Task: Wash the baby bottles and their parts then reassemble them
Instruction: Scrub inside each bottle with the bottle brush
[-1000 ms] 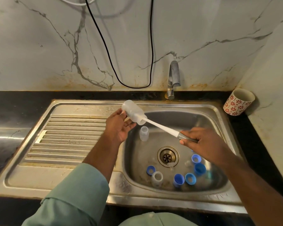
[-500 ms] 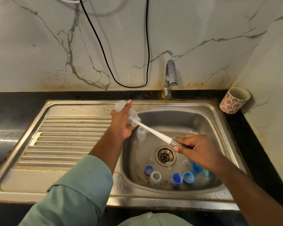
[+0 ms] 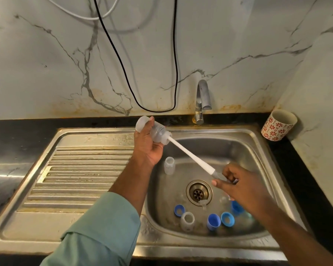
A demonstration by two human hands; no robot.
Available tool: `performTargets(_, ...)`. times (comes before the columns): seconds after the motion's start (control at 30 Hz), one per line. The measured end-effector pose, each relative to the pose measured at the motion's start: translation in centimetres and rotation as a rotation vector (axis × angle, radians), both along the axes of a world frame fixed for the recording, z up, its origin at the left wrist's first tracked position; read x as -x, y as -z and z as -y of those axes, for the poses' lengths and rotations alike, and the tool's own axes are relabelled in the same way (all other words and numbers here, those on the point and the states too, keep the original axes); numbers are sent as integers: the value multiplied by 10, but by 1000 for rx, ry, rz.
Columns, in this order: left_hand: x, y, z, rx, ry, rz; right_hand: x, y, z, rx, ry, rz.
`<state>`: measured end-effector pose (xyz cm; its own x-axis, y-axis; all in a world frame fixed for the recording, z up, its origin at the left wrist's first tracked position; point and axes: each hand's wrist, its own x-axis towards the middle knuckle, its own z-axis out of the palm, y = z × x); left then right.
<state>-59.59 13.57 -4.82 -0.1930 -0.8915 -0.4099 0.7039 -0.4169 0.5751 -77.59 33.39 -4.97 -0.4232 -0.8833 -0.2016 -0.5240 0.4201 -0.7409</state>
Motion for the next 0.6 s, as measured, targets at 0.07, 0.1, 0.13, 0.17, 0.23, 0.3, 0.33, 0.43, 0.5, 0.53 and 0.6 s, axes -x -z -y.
performTargets(0.07,2,4,2,9,-4,43,2,1,-2,-25,-32,-239)
performTargets(0.1,3,4,2,18,3,53,3,-1,-2,-13,-29,-270)
performTargets(0.13,5,4,0,20,9,52,6,-5,-2,-17,-40,-255)
performTargets(0.17,6,2,-1,20,12,41,8,-10,-1,-38,-65,-180)
performTargets(0.23,10,-1,-3,20,4,6,14,-21,1,-152,-121,164)
performTargets(0.3,14,-4,-3,47,10,-29,23,-28,3,-225,-147,451)
performTargets(0.33,15,-6,-2,69,16,-32,26,-28,4,-189,-144,476)
performTargets(0.43,17,-10,0,82,10,-14,32,-18,12,14,-57,197)
performTargets(0.5,14,-10,3,70,11,-15,32,-15,11,62,-91,34)
performTargets(0.53,11,-9,4,67,22,-25,33,-16,9,70,-138,29)
performTargets(0.6,7,-8,2,97,84,-36,38,-18,5,85,-164,107)
